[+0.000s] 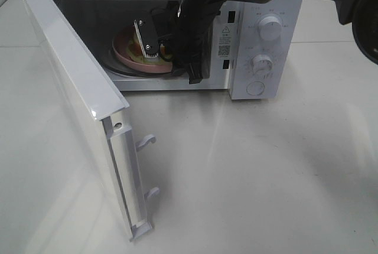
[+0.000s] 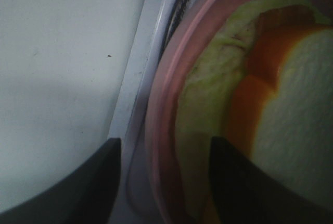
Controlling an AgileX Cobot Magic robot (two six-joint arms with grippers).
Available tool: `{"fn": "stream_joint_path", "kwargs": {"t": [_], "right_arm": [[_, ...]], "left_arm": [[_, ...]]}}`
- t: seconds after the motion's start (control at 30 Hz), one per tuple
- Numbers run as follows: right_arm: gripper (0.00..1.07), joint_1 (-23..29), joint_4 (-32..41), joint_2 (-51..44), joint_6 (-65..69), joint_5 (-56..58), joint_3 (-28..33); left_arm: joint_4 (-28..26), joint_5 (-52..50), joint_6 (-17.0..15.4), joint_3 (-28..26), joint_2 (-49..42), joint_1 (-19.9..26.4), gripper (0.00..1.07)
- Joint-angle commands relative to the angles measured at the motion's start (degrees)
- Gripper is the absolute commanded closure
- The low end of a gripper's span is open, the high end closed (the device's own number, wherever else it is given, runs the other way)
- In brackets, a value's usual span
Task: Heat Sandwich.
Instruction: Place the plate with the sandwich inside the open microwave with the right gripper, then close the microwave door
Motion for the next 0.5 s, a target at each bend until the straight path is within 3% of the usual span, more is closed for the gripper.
{"fn": "stream_joint_path", "kwargs": {"t": [0.03, 0.13, 0.3, 0.5], "right_arm": [[0.33, -0.11, 0.11, -0.69, 7.33, -0.4, -0.17], [0.26, -0.11, 0.11, -1.03, 9.05, -0.46, 0.0], [0.28, -0.11, 0.11, -2.98, 9.57, -1.26, 1.55], [0.29, -0.11, 1.38, -7.56, 11.17, -9.51, 10.83]], "left_arm": [[0.23, -0.46, -0.11, 0.11, -1.55, 0.06, 0.03], [0.23, -0.46, -0.11, 0.11, -1.55, 0.06, 0.03], [0.23, -0.46, -0.11, 0.11, -1.55, 0.06, 0.03], [0.23, -0.46, -0.11, 0.11, -1.55, 0.06, 0.03]]}}
